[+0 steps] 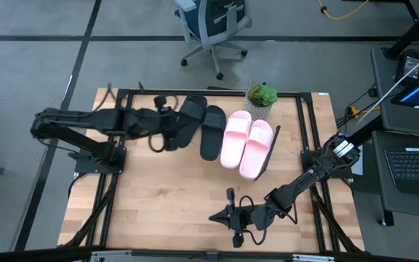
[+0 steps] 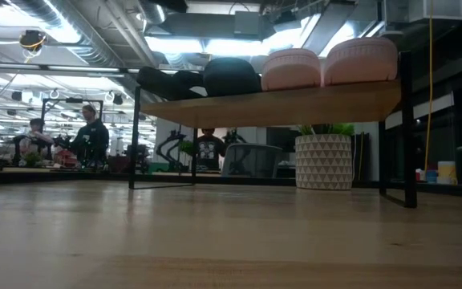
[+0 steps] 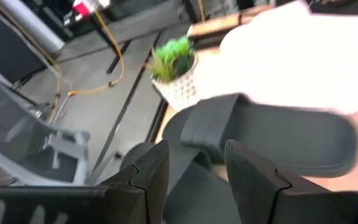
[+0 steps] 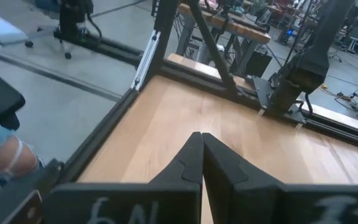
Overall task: Pick and place slides into the shelf
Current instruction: Return to Home Position
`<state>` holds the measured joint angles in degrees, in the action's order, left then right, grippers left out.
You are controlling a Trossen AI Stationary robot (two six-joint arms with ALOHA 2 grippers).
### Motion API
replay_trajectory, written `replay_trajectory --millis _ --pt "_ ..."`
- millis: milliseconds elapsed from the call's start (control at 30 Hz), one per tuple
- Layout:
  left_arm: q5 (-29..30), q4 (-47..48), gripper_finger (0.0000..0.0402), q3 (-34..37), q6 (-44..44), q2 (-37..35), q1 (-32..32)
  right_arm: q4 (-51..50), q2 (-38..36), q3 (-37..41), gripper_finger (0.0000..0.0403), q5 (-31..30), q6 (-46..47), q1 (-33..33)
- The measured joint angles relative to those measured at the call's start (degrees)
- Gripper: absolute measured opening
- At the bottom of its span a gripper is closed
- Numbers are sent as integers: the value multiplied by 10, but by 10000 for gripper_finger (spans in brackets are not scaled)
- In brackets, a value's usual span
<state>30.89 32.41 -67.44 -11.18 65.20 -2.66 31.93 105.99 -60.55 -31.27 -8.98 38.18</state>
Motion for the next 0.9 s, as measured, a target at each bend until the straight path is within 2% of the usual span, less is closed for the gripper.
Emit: replay_trajectory --millis 300,600,800,900 --pt "1 15 145 0 41 -62 -63 -18 -51 0 9 15 12 0" --pt "0 59 145 0 66 -124 -123 -148 -155 0 9 20 40 -3" --pt "-5 65 145 49 82 -193 -141 -276 -239 0 9 139 39 -24" --pt "-5 48 145 94 78 -238 -146 -321 -272 0 9 172 40 -37"
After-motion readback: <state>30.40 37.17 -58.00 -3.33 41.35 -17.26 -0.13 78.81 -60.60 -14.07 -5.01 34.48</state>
